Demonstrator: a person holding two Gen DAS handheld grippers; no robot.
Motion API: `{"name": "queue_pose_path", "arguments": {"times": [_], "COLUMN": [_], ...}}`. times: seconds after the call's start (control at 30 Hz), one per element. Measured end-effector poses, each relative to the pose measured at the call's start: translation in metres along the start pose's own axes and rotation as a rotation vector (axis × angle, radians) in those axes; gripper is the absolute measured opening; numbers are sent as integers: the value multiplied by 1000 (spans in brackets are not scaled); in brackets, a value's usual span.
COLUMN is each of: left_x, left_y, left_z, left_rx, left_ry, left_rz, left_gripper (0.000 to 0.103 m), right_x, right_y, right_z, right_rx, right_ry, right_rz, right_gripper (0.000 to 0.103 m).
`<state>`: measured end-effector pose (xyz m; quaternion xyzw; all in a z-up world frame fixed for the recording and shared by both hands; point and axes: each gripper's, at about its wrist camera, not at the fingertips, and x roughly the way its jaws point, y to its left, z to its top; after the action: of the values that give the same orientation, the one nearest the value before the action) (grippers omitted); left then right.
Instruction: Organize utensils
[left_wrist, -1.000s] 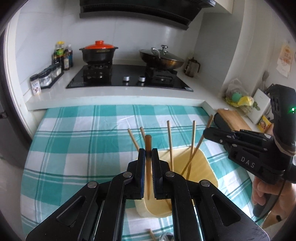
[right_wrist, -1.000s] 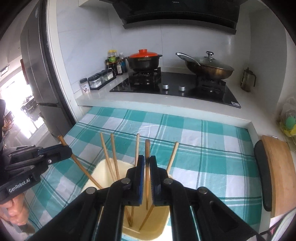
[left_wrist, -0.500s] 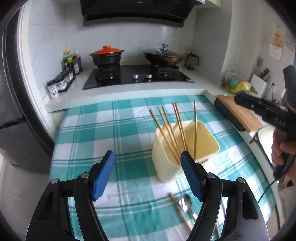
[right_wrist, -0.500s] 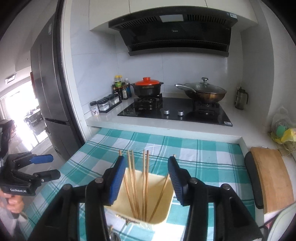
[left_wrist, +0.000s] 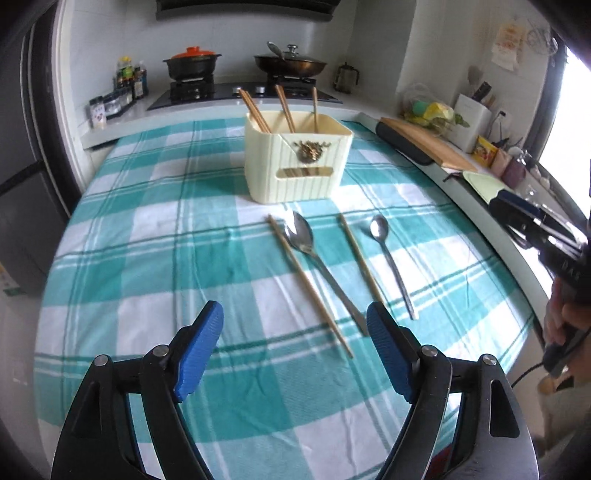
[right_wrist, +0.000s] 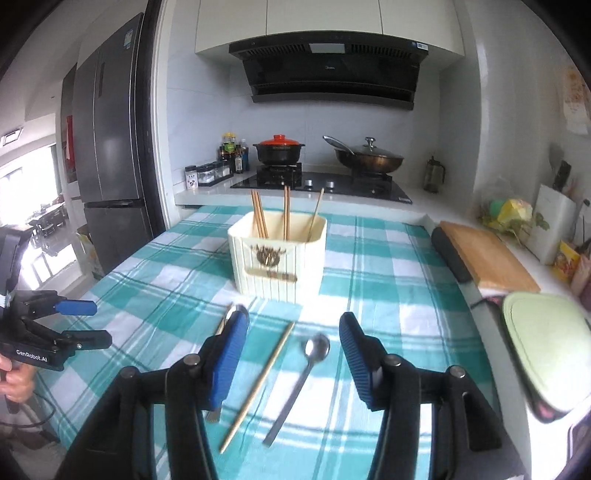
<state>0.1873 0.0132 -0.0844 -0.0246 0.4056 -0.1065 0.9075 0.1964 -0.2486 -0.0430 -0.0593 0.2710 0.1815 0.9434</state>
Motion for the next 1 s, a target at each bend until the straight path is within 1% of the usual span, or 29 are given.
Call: {"name": "queue_pose_path", "arguments": {"times": [0.1,0.17,0.27,0.4,0.47,0.6,0.8,1.0], "left_x": [1,1,-2,-11,-15,-21,-20,-16], "left_y": [-20,-27,-25,-13,-9,-6,-2,-6], "left_z": [-22,-35,-44,-46,-46,-49,-52,-54], "left_rx": [43,59,32,-47,-63,-64,-75,-64], "left_ry": [-25,-40,-63,-90,-104,-128,-119,-115], "left_rz": [24,36,38,37,50,102,114,122], "left_gripper": [82,82,82,82,83,85,85,85], "right_x": [-8,-12,-24,-26,-24,-21,-21,-22], "right_y": [15,23,28,31,30,37,52,55], "right_z": [-37,-55,-69,-74,-75,-76,-79,-82], "right_rx": [-9,-5,-4,4,19,20,-35,-50], "right_ry": [10,22,12,14,17,20,15,19], "right_rz": [-42,-54,-56,-58,-48,-30,-20,-27], "right_gripper": [53,53,53,53,53,53,53,53]}}
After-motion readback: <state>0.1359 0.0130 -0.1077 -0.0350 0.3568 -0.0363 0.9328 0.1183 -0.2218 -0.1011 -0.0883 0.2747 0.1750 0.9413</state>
